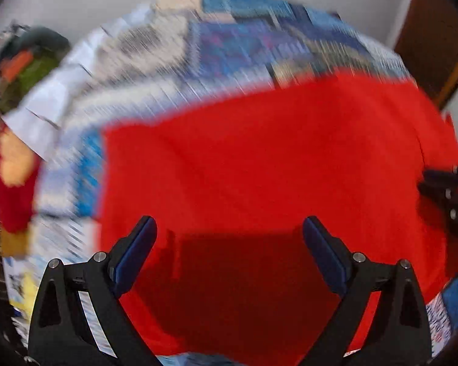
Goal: Fold large clothes
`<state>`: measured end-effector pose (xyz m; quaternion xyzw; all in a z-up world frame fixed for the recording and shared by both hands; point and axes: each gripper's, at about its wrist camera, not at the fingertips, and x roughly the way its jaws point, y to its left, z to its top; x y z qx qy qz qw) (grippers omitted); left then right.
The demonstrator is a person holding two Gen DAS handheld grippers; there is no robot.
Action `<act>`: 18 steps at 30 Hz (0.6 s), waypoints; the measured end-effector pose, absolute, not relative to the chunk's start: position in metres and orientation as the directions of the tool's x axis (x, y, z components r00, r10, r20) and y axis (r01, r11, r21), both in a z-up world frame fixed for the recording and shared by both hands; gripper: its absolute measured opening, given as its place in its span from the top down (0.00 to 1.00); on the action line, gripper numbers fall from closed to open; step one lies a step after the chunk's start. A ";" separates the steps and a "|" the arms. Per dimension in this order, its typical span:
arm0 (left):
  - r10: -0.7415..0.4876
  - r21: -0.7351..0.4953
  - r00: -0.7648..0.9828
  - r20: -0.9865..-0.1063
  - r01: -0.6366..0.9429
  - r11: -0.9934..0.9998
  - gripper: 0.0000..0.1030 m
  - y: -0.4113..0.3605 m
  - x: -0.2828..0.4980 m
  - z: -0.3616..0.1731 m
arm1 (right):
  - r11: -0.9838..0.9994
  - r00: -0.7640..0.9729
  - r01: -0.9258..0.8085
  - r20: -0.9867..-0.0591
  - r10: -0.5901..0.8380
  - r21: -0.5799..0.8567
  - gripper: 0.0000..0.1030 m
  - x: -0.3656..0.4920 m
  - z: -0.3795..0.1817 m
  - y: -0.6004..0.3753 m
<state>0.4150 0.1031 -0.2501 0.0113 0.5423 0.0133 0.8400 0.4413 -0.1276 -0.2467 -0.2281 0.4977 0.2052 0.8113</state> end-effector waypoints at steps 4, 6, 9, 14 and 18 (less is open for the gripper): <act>0.066 0.052 0.419 -0.905 -0.045 0.998 0.01 0.095 0.402 -0.281 | 0.798 0.534 -0.509 -0.845 -0.001 -0.323 0.88 0.425 -0.247 -0.132; 0.077 0.050 0.450 -0.890 -0.071 0.996 0.00 0.098 0.394 -0.282 | 0.799 0.542 -0.503 -0.840 -0.005 -0.329 0.88 0.421 -0.248 -0.140; 0.059 0.022 0.446 -0.893 -0.086 0.996 0.00 0.106 0.385 -0.285 | 0.827 0.573 -0.447 -0.819 -0.028 -0.340 0.35 0.418 -0.242 -0.161; 0.066 0.019 0.416 -0.907 -0.116 0.993 0.00 0.121 0.367 -0.287 | 0.894 0.548 -0.357 -0.836 -0.035 -0.271 0.02 0.415 -0.235 -0.218; 0.071 0.008 0.407 -0.911 -0.155 0.988 0.00 0.132 0.351 -0.286 | 0.947 0.457 -0.313 -0.886 0.083 -0.073 0.02 0.409 -0.236 -0.272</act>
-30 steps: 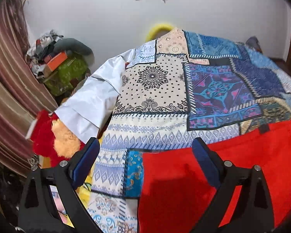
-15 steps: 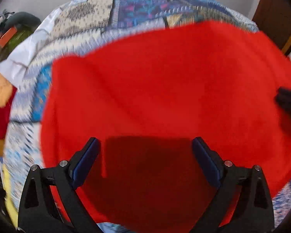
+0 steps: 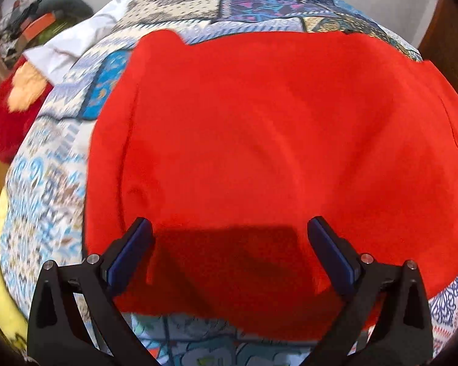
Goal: Fold large clothes
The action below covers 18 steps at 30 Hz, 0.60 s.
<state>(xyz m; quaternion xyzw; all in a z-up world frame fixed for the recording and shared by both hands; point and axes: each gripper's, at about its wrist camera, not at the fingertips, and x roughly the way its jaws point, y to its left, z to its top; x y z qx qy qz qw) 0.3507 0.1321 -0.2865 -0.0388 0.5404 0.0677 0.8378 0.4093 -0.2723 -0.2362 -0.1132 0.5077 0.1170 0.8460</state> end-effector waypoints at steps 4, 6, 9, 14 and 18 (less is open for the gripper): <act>0.081 0.003 0.382 -0.920 -0.200 0.980 0.00 0.142 0.334 -0.283 | 0.968 0.400 -0.250 -0.909 0.119 0.017 0.02 0.401 -0.241 -0.304; 0.120 0.046 0.365 -0.923 -0.204 0.978 0.00 0.145 0.325 -0.280 | 0.975 0.404 -0.221 -0.910 0.086 -0.006 0.03 0.394 -0.238 -0.318; 0.166 0.087 0.354 -0.920 -0.228 0.970 0.00 0.154 0.309 -0.271 | 0.976 0.420 -0.217 -0.902 0.102 0.009 0.12 0.389 -0.226 -0.328; 0.129 0.017 0.356 -0.926 -0.303 0.953 0.00 0.171 0.289 -0.264 | 0.965 0.474 -0.229 -0.851 0.225 0.128 0.28 0.400 -0.198 -0.327; 0.104 -0.026 0.356 -0.929 -0.343 0.939 0.00 0.176 0.281 -0.267 | 0.945 0.450 -0.264 -0.842 0.299 0.194 0.38 0.424 -0.200 -0.304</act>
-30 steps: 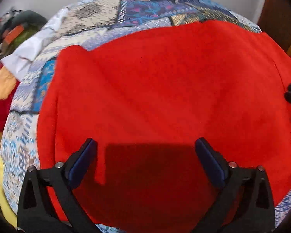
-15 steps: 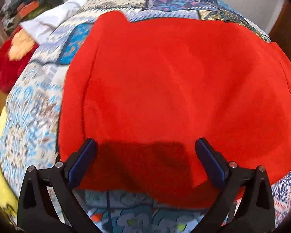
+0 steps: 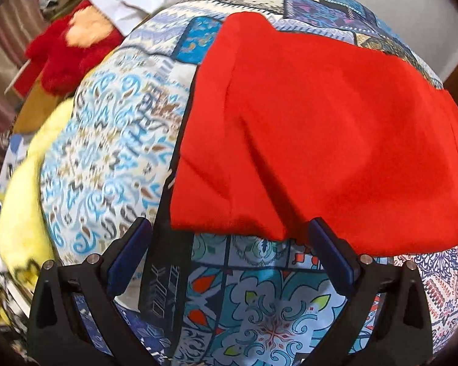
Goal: Fold large clothes
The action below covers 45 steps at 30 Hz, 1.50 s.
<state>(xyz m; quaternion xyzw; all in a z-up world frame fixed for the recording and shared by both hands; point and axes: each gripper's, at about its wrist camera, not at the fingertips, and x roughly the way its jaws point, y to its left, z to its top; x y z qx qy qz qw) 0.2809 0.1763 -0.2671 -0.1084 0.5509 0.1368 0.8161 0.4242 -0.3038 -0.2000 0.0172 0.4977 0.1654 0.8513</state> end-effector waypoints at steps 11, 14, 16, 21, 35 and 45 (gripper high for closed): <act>0.048 -0.097 0.349 -0.936 -0.387 0.917 0.00 0.181 0.257 -0.281 | 0.937 0.464 -0.313 -0.836 0.293 0.154 0.93 0.442 -0.223 -0.260; -0.002 -0.170 0.377 -0.926 -0.413 0.895 0.00 0.186 0.250 -0.278 | 0.948 0.509 -0.307 -0.829 0.233 0.078 0.96 0.433 -0.215 -0.264; -0.028 -0.208 0.400 -0.916 -0.414 0.886 0.00 0.186 0.244 -0.273 | 0.951 0.521 -0.306 -0.827 0.211 0.050 0.96 0.429 -0.211 -0.272; -0.115 -0.308 0.432 -0.895 -0.410 0.858 0.00 0.186 0.234 -0.272 | 0.954 0.473 -0.298 -0.871 0.133 -0.016 0.96 0.426 -0.236 -0.287; -0.200 -0.460 0.496 -0.845 -0.483 0.744 0.00 0.199 0.246 -0.294 | 0.948 0.482 -0.296 -0.875 0.043 -0.117 0.95 0.427 -0.240 -0.283; -0.291 -0.583 0.552 -0.781 -0.481 0.654 0.00 0.209 0.291 -0.313 | 0.945 0.462 -0.239 -0.882 -0.092 -0.223 0.95 0.427 -0.250 -0.287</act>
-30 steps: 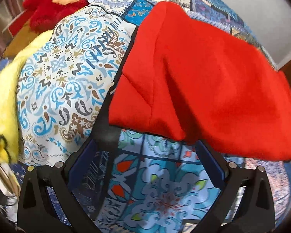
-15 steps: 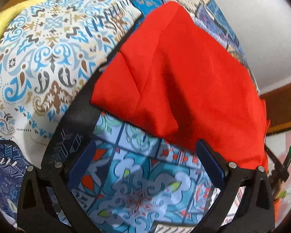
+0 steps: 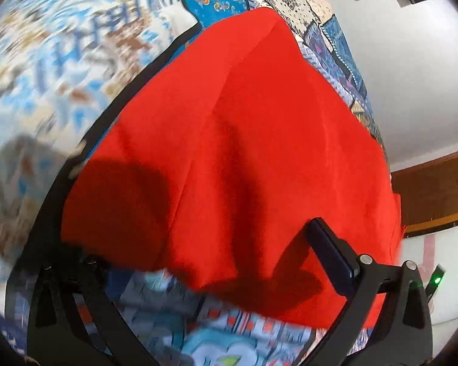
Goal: Fold large clothes
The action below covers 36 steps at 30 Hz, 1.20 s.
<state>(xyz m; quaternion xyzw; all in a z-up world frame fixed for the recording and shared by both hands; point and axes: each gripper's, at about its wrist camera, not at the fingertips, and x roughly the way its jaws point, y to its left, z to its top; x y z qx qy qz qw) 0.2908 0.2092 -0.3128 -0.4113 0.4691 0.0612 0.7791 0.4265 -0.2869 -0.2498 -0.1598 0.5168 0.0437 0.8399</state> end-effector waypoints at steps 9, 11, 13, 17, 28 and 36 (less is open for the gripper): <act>-0.145 -0.483 0.568 -0.810 -0.505 0.716 0.34 0.210 0.325 -0.305 | 0.954 0.441 -0.250 -0.896 -0.041 -0.167 0.95 0.418 -0.229 -0.304; -0.149 -0.494 0.572 -0.807 -0.514 0.702 0.59 0.217 0.328 -0.306 | 0.954 0.464 -0.263 -0.886 -0.005 -0.143 0.95 0.418 -0.213 -0.300; -0.163 -0.504 0.568 -0.807 -0.519 0.690 0.75 0.225 0.326 -0.306 | 0.952 0.493 -0.281 -0.869 0.039 -0.117 0.95 0.416 -0.194 -0.289; -0.129 -0.473 0.578 -0.805 -0.497 0.727 0.86 0.225 0.328 -0.290 | 0.939 0.531 -0.339 -0.835 0.143 -0.054 0.95 0.416 -0.165 -0.252; 0.045 -0.250 0.637 -0.769 -0.365 0.897 0.90 0.183 0.342 -0.204 | 0.836 0.210 -0.501 -0.905 0.369 0.224 0.95 0.432 -0.229 -0.099; -0.033 -0.317 0.698 -0.716 -0.283 0.905 0.91 0.164 0.360 -0.148 | 0.815 0.191 -0.556 -0.930 0.314 0.162 0.95 0.430 -0.250 -0.064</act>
